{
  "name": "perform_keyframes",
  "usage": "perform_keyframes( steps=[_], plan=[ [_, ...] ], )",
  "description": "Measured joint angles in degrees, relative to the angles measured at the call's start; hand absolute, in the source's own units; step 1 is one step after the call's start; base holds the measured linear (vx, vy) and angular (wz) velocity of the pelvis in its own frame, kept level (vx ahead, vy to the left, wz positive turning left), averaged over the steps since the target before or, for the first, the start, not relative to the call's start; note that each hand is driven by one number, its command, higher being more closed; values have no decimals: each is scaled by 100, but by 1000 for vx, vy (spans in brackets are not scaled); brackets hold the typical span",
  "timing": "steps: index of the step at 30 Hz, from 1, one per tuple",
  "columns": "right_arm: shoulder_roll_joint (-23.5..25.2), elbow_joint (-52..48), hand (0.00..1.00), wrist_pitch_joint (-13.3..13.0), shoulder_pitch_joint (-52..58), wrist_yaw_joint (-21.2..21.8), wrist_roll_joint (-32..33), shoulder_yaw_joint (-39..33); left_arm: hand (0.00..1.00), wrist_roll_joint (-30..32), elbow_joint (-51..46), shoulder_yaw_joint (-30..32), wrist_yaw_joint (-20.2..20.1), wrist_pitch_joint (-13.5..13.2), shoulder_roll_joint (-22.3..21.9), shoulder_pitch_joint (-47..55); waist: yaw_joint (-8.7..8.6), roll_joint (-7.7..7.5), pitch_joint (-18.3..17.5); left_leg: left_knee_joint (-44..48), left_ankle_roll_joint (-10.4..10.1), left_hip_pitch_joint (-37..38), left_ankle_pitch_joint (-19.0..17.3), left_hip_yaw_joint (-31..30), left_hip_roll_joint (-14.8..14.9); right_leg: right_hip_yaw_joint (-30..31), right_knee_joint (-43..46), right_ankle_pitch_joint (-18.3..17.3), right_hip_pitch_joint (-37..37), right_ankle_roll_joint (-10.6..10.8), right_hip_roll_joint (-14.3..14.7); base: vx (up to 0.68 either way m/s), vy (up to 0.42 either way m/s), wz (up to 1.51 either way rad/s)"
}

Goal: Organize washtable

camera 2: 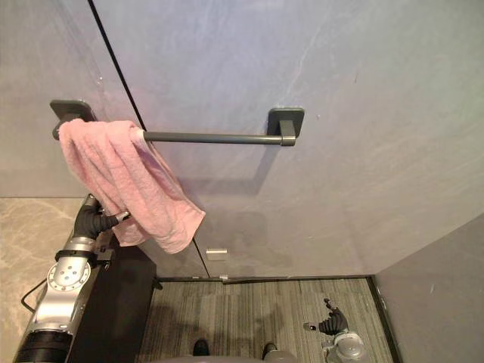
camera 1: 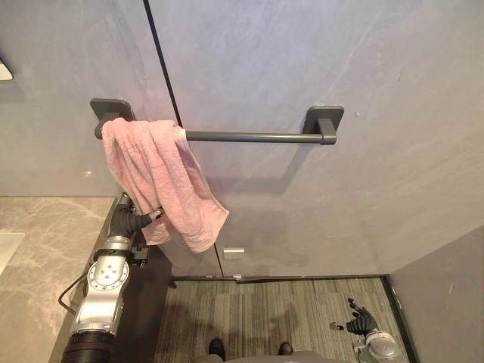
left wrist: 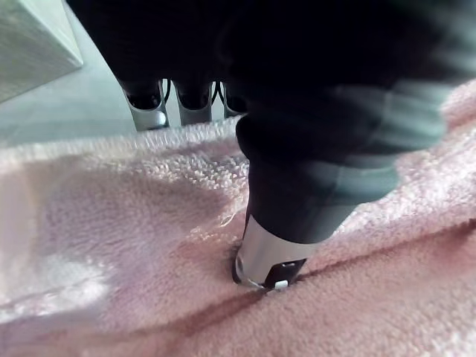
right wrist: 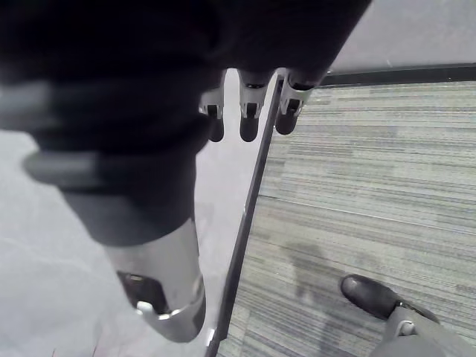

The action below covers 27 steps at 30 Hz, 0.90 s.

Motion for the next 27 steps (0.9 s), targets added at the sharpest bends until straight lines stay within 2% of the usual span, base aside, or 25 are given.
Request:
perform_keyframes(
  steps=[7,13,19,25,27],
  plan=[
    [0,-309,0,-17,17,-2,4,4,100,-3,0,1,4,0,1,2,-2,2,0,-1,0,3,0,57,-1,61,-115,87,26,9,6,-24,4,-5],
    [-155,-1729,0,-123,58,6,80,294,100,-9,-41,2,18,-3,1,14,-31,2,-1,0,1,1,-1,115,-1,120,-127,105,-3,17,7,-10,1,-4],
    [-521,-3097,0,-445,52,241,326,704,100,-20,-275,2,23,-52,-6,67,8,0,-2,1,-5,-2,-7,152,12,165,-109,106,-7,19,15,4,-2,-3],
    [-1008,-4165,0,-741,-104,499,1079,1165,100,-42,-434,-9,43,-117,-24,270,62,-6,-6,2,-4,28,-7,198,31,221,-49,105,-19,18,31,-11,-4,-4],
    [-1133,-4397,0,-769,-250,585,1381,1301,100,-70,-513,-9,52,-134,-37,290,70,-8,-8,1,-3,39,-6,197,33,222,-29,104,-18,18,32,-35,-4,-1]
  ],
)
